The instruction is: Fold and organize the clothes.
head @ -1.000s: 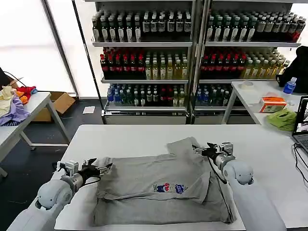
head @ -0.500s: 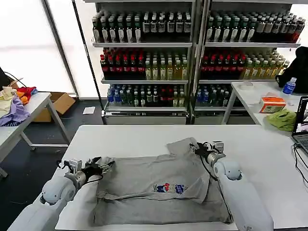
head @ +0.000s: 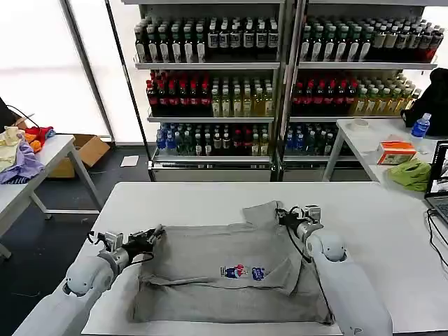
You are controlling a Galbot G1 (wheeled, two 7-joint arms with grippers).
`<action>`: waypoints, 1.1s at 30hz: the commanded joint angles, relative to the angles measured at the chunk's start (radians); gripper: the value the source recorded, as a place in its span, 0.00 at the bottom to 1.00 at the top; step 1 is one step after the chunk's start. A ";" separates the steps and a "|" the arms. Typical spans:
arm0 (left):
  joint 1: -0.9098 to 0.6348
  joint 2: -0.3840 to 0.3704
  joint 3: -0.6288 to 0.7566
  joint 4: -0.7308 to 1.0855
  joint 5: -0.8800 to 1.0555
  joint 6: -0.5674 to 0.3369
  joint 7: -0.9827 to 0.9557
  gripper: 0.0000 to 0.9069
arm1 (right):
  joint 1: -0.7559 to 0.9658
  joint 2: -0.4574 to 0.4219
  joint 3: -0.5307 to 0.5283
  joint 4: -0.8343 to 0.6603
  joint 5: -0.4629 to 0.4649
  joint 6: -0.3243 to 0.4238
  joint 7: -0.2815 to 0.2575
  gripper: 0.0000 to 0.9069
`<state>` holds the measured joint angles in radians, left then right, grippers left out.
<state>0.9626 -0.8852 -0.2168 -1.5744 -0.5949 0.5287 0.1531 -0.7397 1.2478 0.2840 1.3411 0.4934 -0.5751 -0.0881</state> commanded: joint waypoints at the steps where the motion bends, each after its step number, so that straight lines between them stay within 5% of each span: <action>1: -0.084 -0.001 0.065 0.036 -0.008 -0.013 0.000 0.01 | -0.009 0.002 0.018 0.020 0.046 -0.002 0.009 0.00; 16: 0.005 0.055 -0.063 -0.142 -0.115 -0.044 -0.037 0.01 | -0.095 -0.052 0.133 0.298 0.255 -0.003 0.046 0.00; 33: 0.372 0.069 -0.306 -0.488 -0.104 -0.048 -0.113 0.01 | -0.591 -0.086 0.351 0.768 0.313 -0.003 0.087 0.00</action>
<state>1.1096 -0.8217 -0.3709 -1.8477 -0.6952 0.4803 0.0787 -1.0638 1.1731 0.5237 1.8578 0.7647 -0.5797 -0.0141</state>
